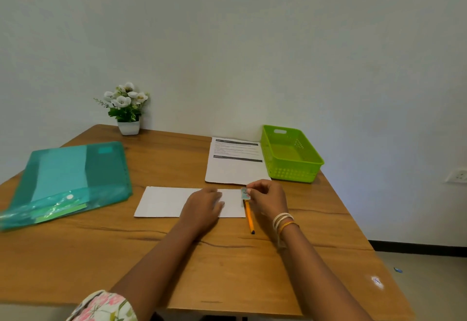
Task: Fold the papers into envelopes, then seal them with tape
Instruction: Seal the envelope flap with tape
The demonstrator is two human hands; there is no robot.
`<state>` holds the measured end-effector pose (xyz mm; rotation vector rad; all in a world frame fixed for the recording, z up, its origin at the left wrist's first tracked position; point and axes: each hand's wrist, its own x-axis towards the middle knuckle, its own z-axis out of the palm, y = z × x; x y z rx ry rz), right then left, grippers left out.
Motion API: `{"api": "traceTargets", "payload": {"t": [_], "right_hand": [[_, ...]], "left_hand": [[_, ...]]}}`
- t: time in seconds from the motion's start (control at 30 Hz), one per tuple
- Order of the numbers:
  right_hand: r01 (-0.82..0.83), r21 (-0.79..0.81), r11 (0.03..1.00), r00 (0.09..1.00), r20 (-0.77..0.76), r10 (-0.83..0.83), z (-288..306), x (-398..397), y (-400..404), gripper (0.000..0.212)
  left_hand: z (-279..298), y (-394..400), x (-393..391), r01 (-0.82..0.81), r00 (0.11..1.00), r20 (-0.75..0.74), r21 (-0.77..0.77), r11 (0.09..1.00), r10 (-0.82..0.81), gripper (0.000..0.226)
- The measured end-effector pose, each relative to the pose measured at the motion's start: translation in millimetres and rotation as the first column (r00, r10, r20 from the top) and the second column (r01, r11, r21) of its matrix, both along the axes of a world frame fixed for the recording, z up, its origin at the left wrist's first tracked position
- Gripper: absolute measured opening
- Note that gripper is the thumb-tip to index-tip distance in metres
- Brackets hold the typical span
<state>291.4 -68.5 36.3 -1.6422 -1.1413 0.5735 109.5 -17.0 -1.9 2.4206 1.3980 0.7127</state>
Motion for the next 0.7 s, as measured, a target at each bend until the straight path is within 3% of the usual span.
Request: {"api": "traceTargets", "payload": {"t": [0.13, 0.3, 0.4, 0.7], "right_hand": [[0.0, -0.088, 0.996, 0.983, 0.185, 0.017, -5, -18, 25, 0.012], [0.014, -0.21, 0.978, 0.95, 0.308, 0.052, -4, -31, 48, 0.01], [0.037, -0.265, 0.963, 0.935, 0.35, 0.06, -7, -35, 53, 0.019], [0.061, -0.269, 0.961, 0.91, 0.411, 0.058, -9, -37, 55, 0.015]], "left_hand": [[-8, -4, -4, -0.035, 0.999, -0.019, 0.069, 0.997, 0.037, 0.042], [-11, -10, -9, -0.112, 0.992, -0.032, 0.162, 0.98, 0.119, 0.038], [-9, -12, -7, -0.125, 0.991, -0.034, 0.177, 0.976, 0.133, 0.036], [-10, -9, -8, -0.057, 0.988, -0.131, 0.147, 0.988, 0.077, 0.041]]}}
